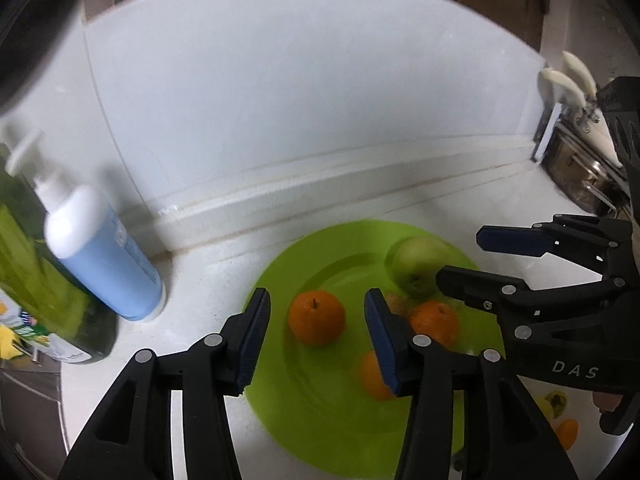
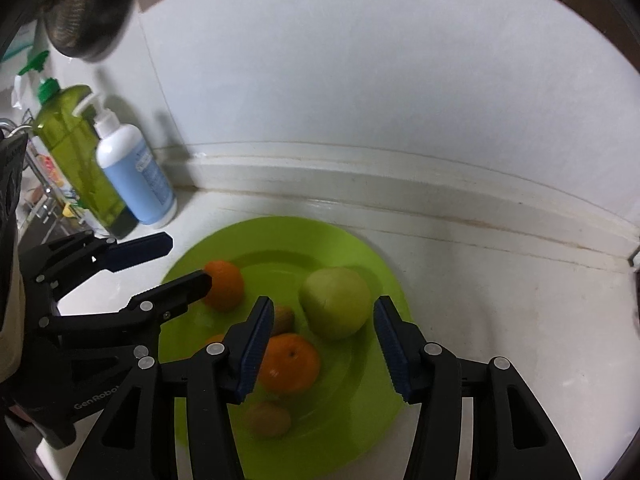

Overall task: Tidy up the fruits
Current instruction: 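Move both open grippers back toward the remaining fruits beside the plate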

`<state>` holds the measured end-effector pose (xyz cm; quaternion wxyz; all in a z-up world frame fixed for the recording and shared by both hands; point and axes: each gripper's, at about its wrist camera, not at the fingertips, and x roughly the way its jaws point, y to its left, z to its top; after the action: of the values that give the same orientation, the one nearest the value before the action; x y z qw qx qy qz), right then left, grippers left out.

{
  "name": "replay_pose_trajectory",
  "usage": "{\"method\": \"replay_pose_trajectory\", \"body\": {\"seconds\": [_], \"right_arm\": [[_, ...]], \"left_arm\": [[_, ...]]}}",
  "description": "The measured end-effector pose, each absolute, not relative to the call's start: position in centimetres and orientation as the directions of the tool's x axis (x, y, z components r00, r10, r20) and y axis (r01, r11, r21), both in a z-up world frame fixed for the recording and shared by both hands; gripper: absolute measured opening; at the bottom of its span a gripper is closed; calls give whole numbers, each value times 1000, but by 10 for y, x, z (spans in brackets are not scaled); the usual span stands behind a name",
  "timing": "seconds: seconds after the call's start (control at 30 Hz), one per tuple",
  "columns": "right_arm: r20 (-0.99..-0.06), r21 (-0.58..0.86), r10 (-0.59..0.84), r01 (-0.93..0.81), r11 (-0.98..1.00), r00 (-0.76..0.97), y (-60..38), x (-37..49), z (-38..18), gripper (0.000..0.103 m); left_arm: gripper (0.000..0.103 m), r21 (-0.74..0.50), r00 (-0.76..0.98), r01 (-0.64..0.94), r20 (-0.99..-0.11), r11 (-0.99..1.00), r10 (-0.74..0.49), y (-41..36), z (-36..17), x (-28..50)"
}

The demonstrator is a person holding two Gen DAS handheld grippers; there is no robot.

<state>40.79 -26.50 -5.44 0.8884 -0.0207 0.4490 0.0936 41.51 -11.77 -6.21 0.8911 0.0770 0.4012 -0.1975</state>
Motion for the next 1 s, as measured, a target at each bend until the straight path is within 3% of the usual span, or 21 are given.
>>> {"method": "replay_pose_trajectory", "body": {"seconds": [0.8, 1.0], "right_arm": [[-629, 1, 45, -57, 998, 776, -271, 277, 28, 53], [-603, -6, -13, 11, 1000, 798, -272, 245, 31, 59]], "left_arm": [[62, 9, 699, 497, -597, 868, -394, -108, 21, 300], [63, 14, 700, 517, -582, 856, -413, -104, 23, 277]]}}
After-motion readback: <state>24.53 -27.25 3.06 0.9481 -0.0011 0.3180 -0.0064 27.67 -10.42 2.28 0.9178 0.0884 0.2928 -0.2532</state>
